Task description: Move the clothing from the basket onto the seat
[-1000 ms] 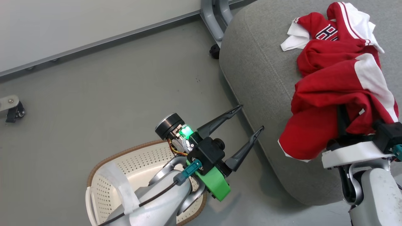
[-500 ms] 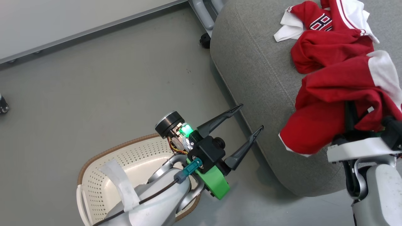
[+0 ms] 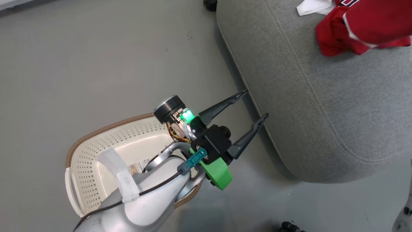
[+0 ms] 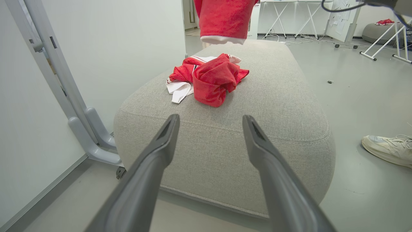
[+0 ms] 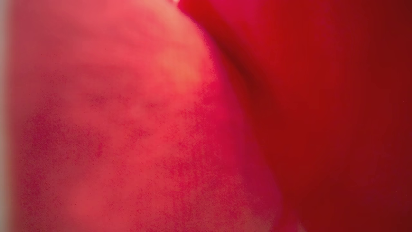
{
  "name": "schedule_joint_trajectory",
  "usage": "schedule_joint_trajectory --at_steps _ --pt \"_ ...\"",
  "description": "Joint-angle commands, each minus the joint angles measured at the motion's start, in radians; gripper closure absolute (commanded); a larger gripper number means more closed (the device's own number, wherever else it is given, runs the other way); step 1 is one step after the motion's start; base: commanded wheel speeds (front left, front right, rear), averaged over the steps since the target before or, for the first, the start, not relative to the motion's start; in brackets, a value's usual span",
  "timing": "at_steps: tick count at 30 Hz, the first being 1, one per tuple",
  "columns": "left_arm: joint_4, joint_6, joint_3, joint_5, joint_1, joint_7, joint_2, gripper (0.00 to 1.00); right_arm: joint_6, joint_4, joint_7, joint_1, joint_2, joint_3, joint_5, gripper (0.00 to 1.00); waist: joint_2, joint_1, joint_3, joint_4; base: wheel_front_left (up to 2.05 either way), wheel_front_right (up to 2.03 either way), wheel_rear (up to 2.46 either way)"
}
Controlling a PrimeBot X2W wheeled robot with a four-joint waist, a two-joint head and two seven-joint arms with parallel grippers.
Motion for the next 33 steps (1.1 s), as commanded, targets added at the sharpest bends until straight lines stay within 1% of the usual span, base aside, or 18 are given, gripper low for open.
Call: schedule_joint_trajectory --at_steps 1,6,8,14,18,26,30,33 --pt "-0.007 -0.004 0.003 0.009 -0.023 0.005 0.012 0.0 -0.001 0.008 -0.002 -0.046 -0.015 -0.013 0.002 1.0 0.0107 0.0 0.095 0.008 0.0 0.0 0.0" --pt "-0.025 -0.006 -0.003 0.023 -0.056 0.022 0.027 0.0 -0.001 0.082 -0.002 -0.192 -0.075 -0.067 -0.007 1.0 0.0107 0.0 0.178 0.016 0.0 0.0 0.0" --pt "-0.032 -0.006 -0.005 0.028 -0.066 0.025 0.034 0.0 -0.001 0.115 -0.002 -0.243 -0.089 -0.085 -0.01 1.0 0.0107 0.0 0.203 0.018 0.0 0.0 0.0" --pt "-0.044 -0.004 -0.008 0.035 -0.088 0.037 0.05 0.0 -0.001 0.292 -0.001 -0.34 -0.13 -0.147 -0.033 1.0 0.0107 0.0 0.258 0.024 0.0 0.0 0.0" --pt "-0.046 0.001 -0.01 0.034 -0.086 0.038 0.061 0.0 -0.001 0.419 -0.001 -0.354 -0.135 -0.143 -0.049 1.0 0.0107 0.0 0.272 0.024 0.0 0.0 0.0" --pt "-0.039 0.001 -0.02 0.025 -0.09 0.038 0.057 0.0 -0.001 0.627 -0.001 -0.32 -0.109 -0.111 -0.049 1.0 0.0107 0.0 0.267 0.026 0.0 0.0 0.0" --pt "-0.036 0.001 -0.026 0.02 -0.093 0.035 0.053 0.0 -0.001 0.694 -0.001 -0.31 -0.108 -0.089 -0.048 1.0 0.0107 0.0 0.254 0.03 0.0 0.0 0.0" --pt "-0.029 0.002 -0.029 0.017 -0.086 0.029 0.053 0.0 -0.001 0.712 -0.001 -0.303 -0.112 -0.083 -0.046 1.0 0.0107 0.0 0.238 0.031 0.0 0.0 0.0"
